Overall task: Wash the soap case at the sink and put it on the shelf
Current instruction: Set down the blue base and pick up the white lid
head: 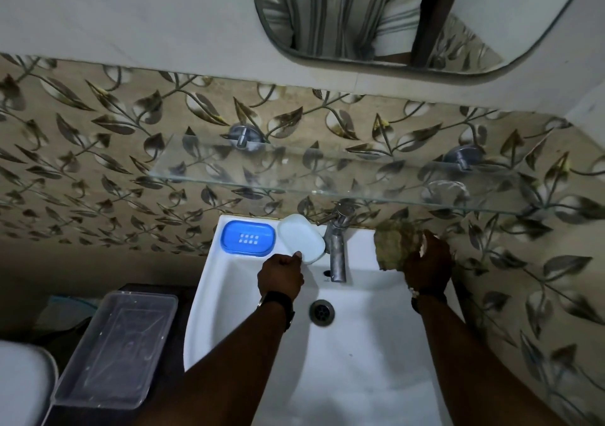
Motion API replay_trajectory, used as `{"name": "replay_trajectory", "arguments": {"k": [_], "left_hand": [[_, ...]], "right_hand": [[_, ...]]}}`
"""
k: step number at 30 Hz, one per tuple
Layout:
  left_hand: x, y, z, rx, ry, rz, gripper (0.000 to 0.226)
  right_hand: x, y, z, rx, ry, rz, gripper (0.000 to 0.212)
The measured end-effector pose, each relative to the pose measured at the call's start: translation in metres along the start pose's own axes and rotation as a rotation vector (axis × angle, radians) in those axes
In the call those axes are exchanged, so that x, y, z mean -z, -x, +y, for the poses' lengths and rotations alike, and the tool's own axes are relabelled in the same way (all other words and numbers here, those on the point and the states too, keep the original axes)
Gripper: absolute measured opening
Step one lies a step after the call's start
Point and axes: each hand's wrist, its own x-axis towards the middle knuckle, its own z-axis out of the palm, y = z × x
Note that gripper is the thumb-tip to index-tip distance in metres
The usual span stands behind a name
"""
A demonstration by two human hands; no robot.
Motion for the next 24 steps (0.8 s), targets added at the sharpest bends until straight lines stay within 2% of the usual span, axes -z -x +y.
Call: {"name": "replay_trajectory", "arguments": {"k": [2,6,7,10,13,15,18,20,24], "left_hand": [[-0.002,0.000,0.000,0.017,0.005,0.002,0.038],[-0.004,0.002,0.002,0.035,0.063,0.037,0.035],[-0.004,0.003,0.003,0.038,0.071,0.049,0.033],[-0.006,0.003,0.005,0.045,0.078,0.064,0.031],[-0.006,0.002,0.006,0.046,0.059,0.072,0.029],[-0.005,0.001,0.007,0.046,0.049,0.072,0.028],[-0.004,0.000,0.009,0.047,0.041,0.052,0.025],[-0.002,0.000,0.012,0.058,0.021,0.038,0.024],[0.002,-0.002,0.018,0.059,-0.096,0.035,0.032]], "right_hand": [[0.000,0.006,0.012,0.172,0.181,-0.044,0.041],[-0.005,0.018,0.025,0.543,0.371,-0.217,0.049],[-0.007,0.020,0.027,0.549,0.428,-0.294,0.051],[-0.010,0.019,0.036,0.387,0.601,-0.505,0.085],[-0.013,0.019,0.037,0.326,0.614,-0.488,0.106],[-0.013,0.027,0.032,0.310,0.606,-0.415,0.094],[-0.015,0.061,0.024,0.390,0.523,-0.120,0.054],[-0.022,0.093,0.014,0.405,0.424,0.007,0.034],[-0.043,0.146,-0.016,0.202,0.067,-0.080,0.013]]}}
